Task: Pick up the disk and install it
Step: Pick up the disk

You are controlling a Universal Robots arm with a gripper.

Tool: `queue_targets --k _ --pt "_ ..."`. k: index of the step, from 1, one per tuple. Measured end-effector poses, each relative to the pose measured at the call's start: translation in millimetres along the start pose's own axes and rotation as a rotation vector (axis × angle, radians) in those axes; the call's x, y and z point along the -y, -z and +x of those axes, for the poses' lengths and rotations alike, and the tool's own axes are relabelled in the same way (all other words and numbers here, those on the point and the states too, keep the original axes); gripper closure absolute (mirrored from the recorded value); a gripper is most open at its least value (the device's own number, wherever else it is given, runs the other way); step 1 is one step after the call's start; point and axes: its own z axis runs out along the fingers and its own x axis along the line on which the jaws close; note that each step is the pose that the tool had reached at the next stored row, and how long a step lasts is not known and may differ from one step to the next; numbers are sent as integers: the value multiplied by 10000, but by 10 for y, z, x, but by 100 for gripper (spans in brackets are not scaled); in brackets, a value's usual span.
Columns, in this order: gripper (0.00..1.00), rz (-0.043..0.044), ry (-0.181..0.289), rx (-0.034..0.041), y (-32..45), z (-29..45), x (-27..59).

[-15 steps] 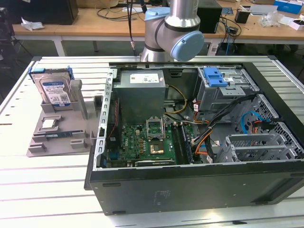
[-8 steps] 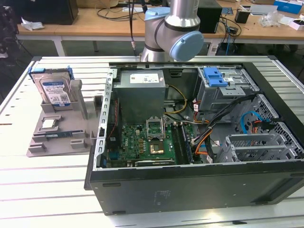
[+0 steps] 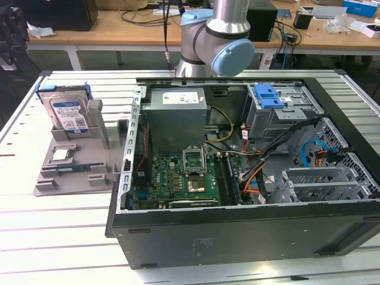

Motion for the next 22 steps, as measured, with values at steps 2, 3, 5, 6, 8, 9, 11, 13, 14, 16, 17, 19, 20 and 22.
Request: queue_targets --k 2,3,5,6,8,9,11,13,14,16,17,19,20,22 --pt "52 0 0 -2 -7 -24 18" --pt "52 0 0 -4 -10 -32 24" --pt "52 -2 0 -5 -16 -50 39" --pt "52 -2 0 -5 -21 -58 46" --pt "52 -3 0 -5 -33 -79 63" --pt "52 -3 1 -5 -38 -85 70" --pt "52 -1 1 -5 -47 -88 76" --pt "52 -3 -2 -6 -56 -89 79" --pt "52 -3 -2 -6 -60 -89 81" --pt "52 -4 -1 -6 -85 -88 91" --pt "52 -6 0 -7 -95 -87 95" --pt "52 -11 0 -8 -132 -87 105" --pt "52 -14 0 -8 -150 -87 110" --pt "52 -27 1 -11 -211 -86 130"
